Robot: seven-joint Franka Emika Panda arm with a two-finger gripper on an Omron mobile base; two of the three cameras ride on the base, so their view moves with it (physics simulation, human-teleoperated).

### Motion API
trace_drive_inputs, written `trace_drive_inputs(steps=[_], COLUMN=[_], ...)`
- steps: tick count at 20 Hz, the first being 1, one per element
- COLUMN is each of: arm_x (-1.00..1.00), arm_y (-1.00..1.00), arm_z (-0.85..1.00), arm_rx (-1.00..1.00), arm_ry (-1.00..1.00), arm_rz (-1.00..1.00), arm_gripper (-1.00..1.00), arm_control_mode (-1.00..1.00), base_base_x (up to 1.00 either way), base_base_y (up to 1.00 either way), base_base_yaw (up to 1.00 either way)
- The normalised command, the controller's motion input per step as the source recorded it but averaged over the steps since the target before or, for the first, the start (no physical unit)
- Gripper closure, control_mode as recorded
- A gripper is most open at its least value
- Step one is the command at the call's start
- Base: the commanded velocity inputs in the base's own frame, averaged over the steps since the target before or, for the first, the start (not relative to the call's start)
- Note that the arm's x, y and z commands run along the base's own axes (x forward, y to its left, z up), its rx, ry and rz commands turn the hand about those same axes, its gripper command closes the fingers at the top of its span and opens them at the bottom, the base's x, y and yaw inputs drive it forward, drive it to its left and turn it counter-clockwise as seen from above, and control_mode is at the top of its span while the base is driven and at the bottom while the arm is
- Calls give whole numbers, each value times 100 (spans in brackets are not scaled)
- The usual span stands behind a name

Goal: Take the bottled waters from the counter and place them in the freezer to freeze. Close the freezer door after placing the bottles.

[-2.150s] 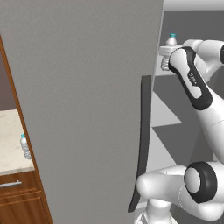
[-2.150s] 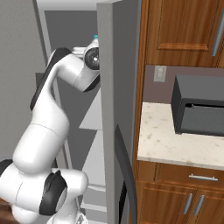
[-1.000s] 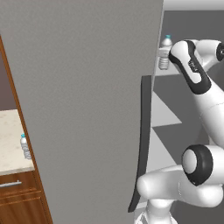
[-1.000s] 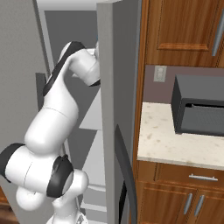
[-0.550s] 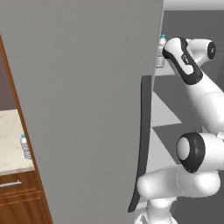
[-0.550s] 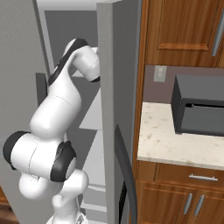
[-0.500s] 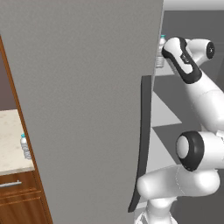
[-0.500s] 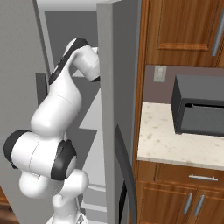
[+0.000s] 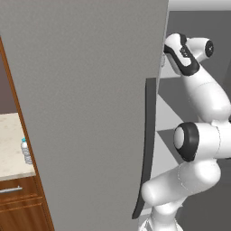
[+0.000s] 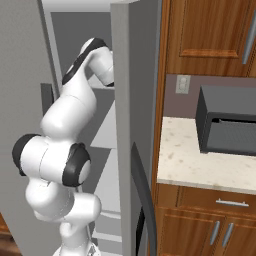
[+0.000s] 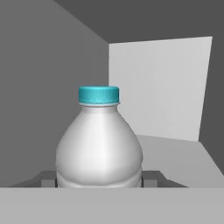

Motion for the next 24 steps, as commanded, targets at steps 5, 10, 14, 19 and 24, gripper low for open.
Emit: trace_drive_inputs(steps=[5,10,14,19,24], arm_x=[35,17,10,5,14], arm_y=[0,0,0,0,0], arm_z=[-16,-13,-19,-19,-25], arm_rx=[0,0,0,0,0], arm_ry=[0,-1,-5,-11,-2], arm_rz=[5,8,8,5,0], arm_gripper=[100,100,100,100,100], arm_control_mode=[-100,-100,-100,-100,-100], base_base_x=[0,0,0,0,0], base_base_y=[0,0,0,0,0], base_base_yaw=[0,0,0,0,0])
